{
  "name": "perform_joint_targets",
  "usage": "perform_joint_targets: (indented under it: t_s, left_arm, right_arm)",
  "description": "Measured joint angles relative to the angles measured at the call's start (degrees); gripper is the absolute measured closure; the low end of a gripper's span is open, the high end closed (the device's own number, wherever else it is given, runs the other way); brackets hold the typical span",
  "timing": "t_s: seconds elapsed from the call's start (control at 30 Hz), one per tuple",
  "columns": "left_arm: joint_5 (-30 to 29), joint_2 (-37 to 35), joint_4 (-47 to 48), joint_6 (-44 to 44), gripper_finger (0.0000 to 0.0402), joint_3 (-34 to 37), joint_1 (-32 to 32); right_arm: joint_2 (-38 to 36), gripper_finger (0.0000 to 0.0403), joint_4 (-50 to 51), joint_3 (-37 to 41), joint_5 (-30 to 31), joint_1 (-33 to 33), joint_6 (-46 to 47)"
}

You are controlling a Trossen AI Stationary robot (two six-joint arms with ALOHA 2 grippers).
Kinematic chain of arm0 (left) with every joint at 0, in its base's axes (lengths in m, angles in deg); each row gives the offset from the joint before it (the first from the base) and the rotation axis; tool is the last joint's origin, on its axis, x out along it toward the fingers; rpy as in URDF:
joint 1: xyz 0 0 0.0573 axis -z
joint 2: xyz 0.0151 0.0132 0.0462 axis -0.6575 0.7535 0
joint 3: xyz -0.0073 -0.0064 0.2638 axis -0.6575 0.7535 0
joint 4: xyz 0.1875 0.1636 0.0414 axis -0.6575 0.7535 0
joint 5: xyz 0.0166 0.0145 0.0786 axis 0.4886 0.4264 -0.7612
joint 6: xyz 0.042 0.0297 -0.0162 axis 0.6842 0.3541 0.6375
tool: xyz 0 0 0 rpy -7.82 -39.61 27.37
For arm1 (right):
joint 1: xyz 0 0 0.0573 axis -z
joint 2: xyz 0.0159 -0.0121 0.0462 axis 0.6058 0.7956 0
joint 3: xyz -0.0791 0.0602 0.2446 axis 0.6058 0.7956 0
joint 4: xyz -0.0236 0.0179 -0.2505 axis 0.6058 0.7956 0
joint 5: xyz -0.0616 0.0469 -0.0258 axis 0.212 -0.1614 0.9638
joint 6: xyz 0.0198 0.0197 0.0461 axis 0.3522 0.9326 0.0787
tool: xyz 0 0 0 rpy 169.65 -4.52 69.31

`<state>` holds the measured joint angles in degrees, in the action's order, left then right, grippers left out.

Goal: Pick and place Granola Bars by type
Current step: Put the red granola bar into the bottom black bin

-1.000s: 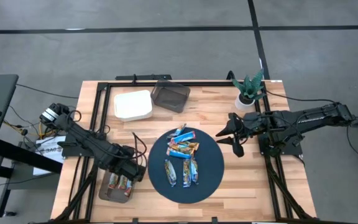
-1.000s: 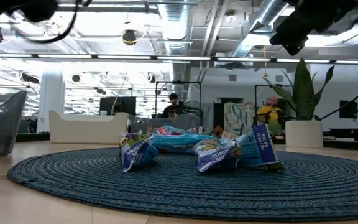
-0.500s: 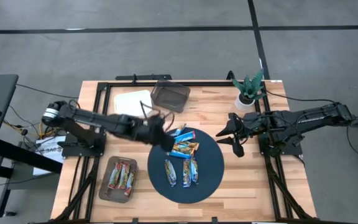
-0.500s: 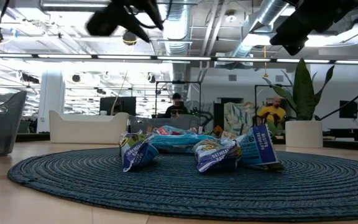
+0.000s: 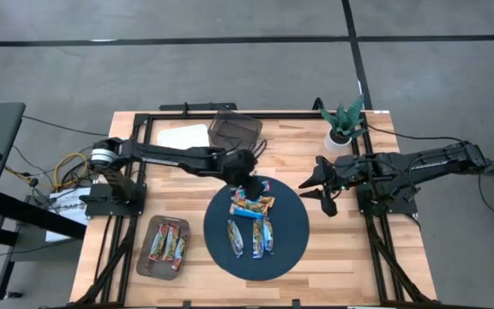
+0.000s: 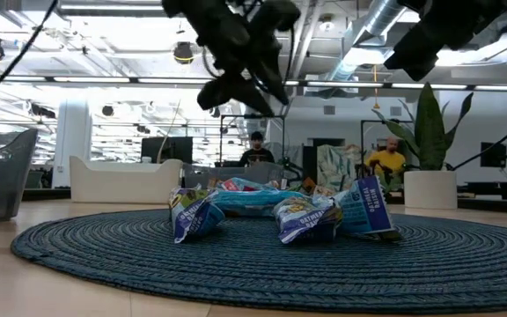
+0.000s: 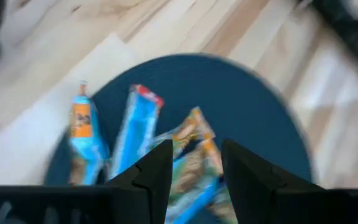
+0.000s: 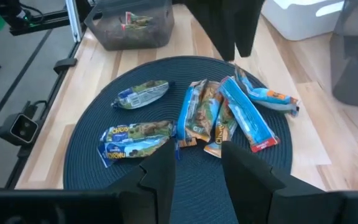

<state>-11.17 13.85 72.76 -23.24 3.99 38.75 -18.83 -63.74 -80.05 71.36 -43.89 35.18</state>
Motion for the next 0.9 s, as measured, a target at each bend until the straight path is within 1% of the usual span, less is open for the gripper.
perform_joint_targets:
  t_s: [0.1,0.2,0.33,0.43,0.57,0.77,0.9]
  left_arm:
    - [-0.09,4.23,4.86,5.19,0.0272,-4.8,-0.69]
    - [-0.09,8.62,12.09,9.03,0.0272,-10.36,-1.21]
    - [-0.02,13.88,20.39,12.53,0.0272,-16.88,-1.46]
    - [0.08,17.4,24.21,15.27,0.0272,-20.24,-1.48]
    - [0.4,19.47,24.48,16.81,0.0272,-21.89,-1.48]
    - [-1.16,19.62,25.04,17.82,0.0272,-21.86,-1.66]
    - [0.45,20.03,25.56,18.63,0.0271,-21.89,-1.83]
  right_arm:
    - [0.0,0.028,0.13,0.0,0.48,0.1,0.77]
    - [0.0,0.028,0.17,0.0,1.64,0.07,1.92]
    - [0.0,0.028,0.17,0.0,1.77,0.08,1.95]
    - [0.0,0.028,0.25,0.0,1.76,0.08,1.97]
    - [0.0,0.028,0.92,0.0,1.77,0.08,1.99]
    - [-0.01,0.028,1.07,0.0,1.76,0.08,2.1]
    - [-0.02,0.028,1.09,0.0,1.77,0.08,2.08]
